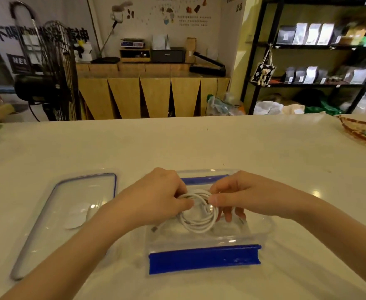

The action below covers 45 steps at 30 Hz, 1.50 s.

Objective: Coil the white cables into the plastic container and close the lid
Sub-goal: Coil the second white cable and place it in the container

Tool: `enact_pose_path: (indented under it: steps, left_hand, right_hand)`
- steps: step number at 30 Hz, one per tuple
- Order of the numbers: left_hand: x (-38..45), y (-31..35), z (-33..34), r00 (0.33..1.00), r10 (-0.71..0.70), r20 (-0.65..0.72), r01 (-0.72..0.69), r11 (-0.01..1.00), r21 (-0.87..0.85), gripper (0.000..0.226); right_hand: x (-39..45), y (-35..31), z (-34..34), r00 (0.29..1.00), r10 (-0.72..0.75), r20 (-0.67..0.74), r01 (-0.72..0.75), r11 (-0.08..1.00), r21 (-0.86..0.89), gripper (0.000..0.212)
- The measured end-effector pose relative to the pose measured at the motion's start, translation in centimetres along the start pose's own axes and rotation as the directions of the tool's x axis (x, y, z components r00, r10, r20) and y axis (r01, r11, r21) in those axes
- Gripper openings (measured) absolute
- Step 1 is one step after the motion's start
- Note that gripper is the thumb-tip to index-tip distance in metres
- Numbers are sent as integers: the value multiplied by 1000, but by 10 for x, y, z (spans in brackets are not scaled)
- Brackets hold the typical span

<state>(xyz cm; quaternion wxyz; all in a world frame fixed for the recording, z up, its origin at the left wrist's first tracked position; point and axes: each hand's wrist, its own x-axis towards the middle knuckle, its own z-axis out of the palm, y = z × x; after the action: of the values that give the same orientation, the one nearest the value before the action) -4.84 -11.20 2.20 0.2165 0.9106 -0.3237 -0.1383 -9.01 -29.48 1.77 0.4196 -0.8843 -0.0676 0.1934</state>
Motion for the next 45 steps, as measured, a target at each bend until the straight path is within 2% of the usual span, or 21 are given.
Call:
enact_pose_path:
  steps: [4,7,13,16,18,20,23,27,30,34,39,45]
  left_hand:
    - [-2,-1,9,1000,-14,-2,14,1000,-13,24]
    - [-4,-3,9,999,-35,9,36,991,-128,24]
    - [-7,-8,-3,997,-70,21,72,899,-432,20]
    - [-9,-6,-8,997,-82,-14,60,820,-569,14]
    - [-11,-6,-12,997,-72,-19,41,750,-660,13]
    - [-13,-7,-15,999,-53,-2,35,685,-727,16]
    - [-12,-10,-18,999,-30,24,37,598,-801,23]
    - [-14,-11,-27,998,18,62,42,553,-832,17]
    - [-13,-10,-29,997,22,77,49,593,-804,23]
    - [-12,-9,-23,999,-14,41,39,716,-697,20]
    - [-11,-14,-5,995,-83,-53,38,819,-572,15]
    - [-15,-17,10,988,-91,-122,41,932,-361,17]
  right_hand:
    - [3,0,0,1000,6,8,-6,1000,1,15]
    - [5,-1,-1,998,22,51,-25,999,47,19]
    - [8,-3,-2,999,7,34,-17,952,307,22]
    - [6,-8,0,995,-48,87,-7,835,550,19]
    - [4,-10,2,990,-104,99,20,784,621,24]
    - [5,-11,3,991,-125,57,64,787,613,20]
    - [6,-14,1,992,-122,-19,114,849,516,21]
    - [0,-20,-5,986,-167,-28,165,917,363,34]
    - [-3,-23,-6,982,-181,-60,190,952,239,38]
    - [-2,-22,-4,982,-182,-47,186,977,108,33]
    - [0,-13,-3,998,-67,-9,67,998,17,21]
    - [3,-7,8,999,51,-2,-51,996,-78,23]
